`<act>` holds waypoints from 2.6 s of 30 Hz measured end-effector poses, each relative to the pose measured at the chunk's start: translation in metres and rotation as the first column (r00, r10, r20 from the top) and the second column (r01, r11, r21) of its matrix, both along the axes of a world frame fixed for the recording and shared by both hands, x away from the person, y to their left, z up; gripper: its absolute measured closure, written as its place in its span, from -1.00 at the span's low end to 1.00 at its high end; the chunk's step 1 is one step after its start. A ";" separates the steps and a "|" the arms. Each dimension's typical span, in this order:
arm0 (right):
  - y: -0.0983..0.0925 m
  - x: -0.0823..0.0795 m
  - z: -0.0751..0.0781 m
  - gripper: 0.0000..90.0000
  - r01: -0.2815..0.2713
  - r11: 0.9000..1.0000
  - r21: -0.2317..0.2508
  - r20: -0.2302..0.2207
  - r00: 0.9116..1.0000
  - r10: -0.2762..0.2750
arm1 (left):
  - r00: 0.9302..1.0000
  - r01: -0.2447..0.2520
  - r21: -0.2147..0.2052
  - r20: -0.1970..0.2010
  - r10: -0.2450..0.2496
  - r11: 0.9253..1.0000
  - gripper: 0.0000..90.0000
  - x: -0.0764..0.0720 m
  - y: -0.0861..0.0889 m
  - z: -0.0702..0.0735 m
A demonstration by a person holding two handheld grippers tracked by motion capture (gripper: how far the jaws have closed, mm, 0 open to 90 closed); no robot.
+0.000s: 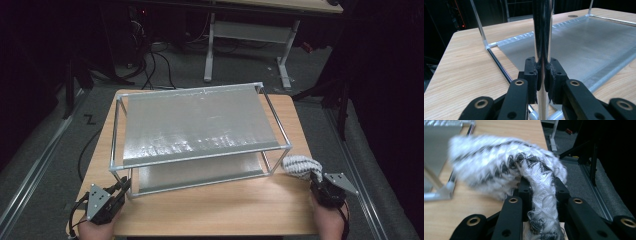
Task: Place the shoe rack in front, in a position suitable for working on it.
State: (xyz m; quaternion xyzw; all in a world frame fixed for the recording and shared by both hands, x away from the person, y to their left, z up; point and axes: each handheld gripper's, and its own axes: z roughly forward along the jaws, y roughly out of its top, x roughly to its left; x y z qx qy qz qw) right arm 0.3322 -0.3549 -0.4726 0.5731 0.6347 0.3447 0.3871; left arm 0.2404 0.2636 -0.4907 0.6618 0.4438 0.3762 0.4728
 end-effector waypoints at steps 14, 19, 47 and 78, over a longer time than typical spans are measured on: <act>0.051 0.016 0.033 0.65 -0.177 0.983 0.050 0.119 0.978 0.170 | 1.000 0.003 -0.009 0.011 -0.003 1.000 0.77 0.003 0.002 -0.002; 0.064 0.003 0.047 0.67 -0.250 0.968 0.033 0.196 0.951 0.239 | 1.000 0.014 -0.011 0.015 -0.014 1.000 0.77 0.006 0.004 -0.002; 0.061 -0.009 -0.022 0.68 -0.336 0.942 0.009 -0.147 0.931 0.334 | 0.999 0.037 -0.023 0.008 -0.037 0.999 0.77 0.019 0.002 -0.001; 0.055 -0.038 0.048 0.65 -0.355 0.935 0.007 0.174 0.921 0.348 | 0.999 0.032 -0.021 0.009 -0.032 0.999 0.77 0.021 0.004 -0.001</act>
